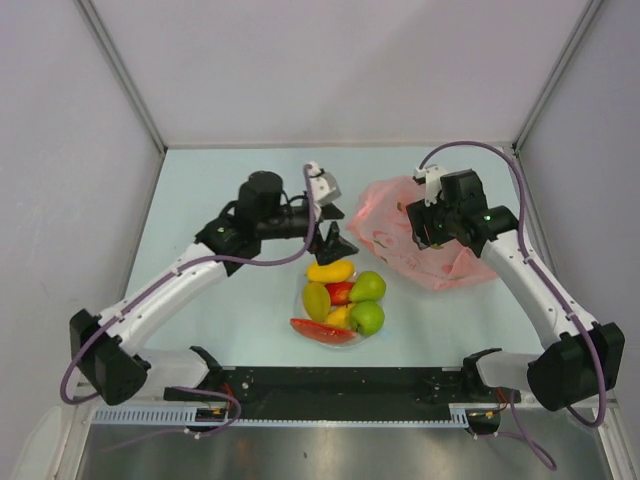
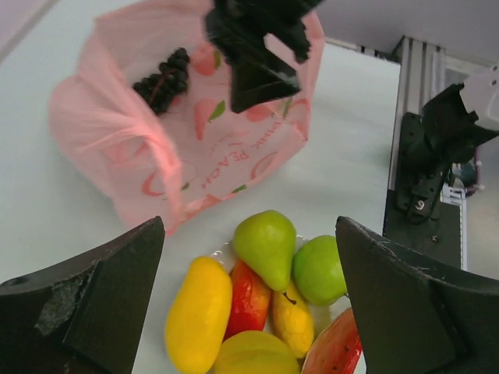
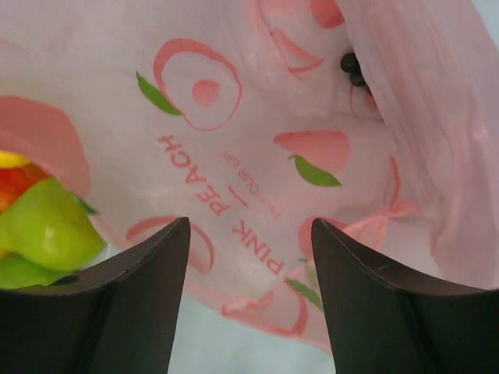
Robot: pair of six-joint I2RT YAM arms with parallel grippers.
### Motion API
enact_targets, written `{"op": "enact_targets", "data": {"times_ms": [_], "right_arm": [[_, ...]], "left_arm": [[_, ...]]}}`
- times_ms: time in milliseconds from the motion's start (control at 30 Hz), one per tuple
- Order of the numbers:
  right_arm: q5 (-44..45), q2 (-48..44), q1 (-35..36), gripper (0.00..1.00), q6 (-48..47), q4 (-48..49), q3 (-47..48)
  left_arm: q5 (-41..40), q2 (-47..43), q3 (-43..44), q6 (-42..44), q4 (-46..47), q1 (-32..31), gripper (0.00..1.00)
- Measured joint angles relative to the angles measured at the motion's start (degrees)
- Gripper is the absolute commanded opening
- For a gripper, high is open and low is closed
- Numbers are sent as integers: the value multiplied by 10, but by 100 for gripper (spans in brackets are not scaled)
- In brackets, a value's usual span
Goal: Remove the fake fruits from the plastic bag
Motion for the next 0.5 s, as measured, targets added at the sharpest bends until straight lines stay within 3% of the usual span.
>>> {"op": "enact_targets", "data": {"times_ms": [100, 333, 367, 400, 467, 500], "right_arm": [[1, 11, -1, 71, 12, 74, -41], [20, 32, -9, 63, -20, 143, -57], [24, 42, -10, 62, -30, 154, -57], [26, 53, -11, 61, -39, 163, -57], [30, 82, -11, 59, -71, 196, -57], [32, 101, -11, 58, -94, 216, -58]], "left_arm": [[-43, 38, 0, 6, 1, -48, 96], [-155, 146, 26, -7, 21, -57, 73], [-160, 154, 34, -11, 25, -57, 67], [-162, 160, 42, -13, 27, -56, 50], [-158, 170, 64, -13, 31, -56, 31], [-155, 173, 74, -14, 34, -56, 16]]}}
